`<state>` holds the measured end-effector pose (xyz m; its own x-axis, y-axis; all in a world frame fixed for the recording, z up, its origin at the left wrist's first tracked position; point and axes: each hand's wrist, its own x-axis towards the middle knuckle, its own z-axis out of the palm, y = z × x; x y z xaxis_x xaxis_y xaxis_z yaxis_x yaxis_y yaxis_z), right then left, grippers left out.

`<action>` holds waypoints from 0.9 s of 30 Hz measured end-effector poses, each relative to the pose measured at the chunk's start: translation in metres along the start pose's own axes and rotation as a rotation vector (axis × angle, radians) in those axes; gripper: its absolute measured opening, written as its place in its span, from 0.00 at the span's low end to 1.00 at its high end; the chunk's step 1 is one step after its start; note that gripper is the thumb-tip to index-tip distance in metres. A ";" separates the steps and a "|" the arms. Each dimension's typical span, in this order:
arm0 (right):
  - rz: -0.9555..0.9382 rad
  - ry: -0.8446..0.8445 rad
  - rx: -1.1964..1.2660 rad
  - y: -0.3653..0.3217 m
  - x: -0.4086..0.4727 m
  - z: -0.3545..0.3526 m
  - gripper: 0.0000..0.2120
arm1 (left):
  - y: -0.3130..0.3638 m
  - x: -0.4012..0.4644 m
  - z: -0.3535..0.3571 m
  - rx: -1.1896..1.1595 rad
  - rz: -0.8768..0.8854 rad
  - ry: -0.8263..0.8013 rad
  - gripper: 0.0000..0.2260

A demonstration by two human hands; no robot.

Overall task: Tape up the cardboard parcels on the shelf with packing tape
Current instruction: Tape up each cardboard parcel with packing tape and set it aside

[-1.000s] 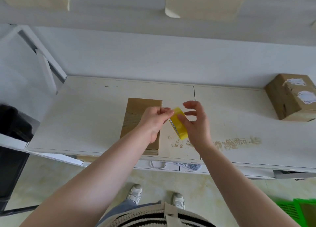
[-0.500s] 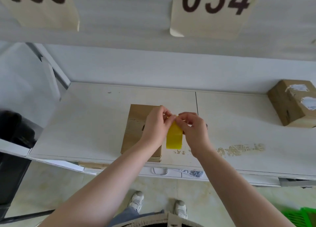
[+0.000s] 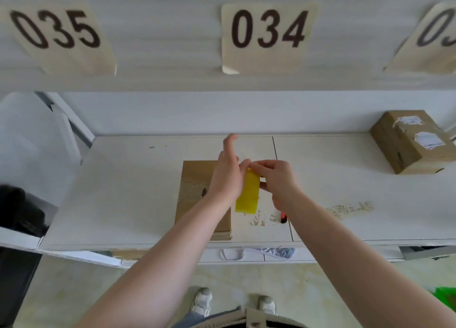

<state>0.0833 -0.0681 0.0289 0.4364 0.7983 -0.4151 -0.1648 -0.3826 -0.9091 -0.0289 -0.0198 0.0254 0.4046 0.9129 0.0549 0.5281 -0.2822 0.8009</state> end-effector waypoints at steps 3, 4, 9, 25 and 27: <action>0.014 -0.017 0.047 0.002 -0.002 -0.001 0.05 | -0.003 0.001 -0.006 0.067 0.073 -0.052 0.09; 0.012 -0.019 0.048 0.002 -0.002 -0.001 0.05 | -0.004 0.001 -0.006 0.050 0.066 -0.063 0.04; -0.030 0.000 0.000 0.003 0.000 0.000 0.06 | -0.006 0.004 -0.009 -0.169 -0.169 -0.074 0.05; 0.197 -0.202 0.087 0.040 0.012 -0.024 0.16 | -0.023 0.003 -0.012 -0.785 -0.746 -0.064 0.24; 0.167 -0.177 0.034 0.042 0.015 -0.028 0.15 | -0.032 0.005 -0.011 -0.545 -0.618 0.001 0.15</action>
<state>0.1075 -0.0854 -0.0150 0.2392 0.7954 -0.5569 -0.2524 -0.5029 -0.8267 -0.0520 -0.0029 0.0071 0.1584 0.8569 -0.4906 0.2190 0.4540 0.8637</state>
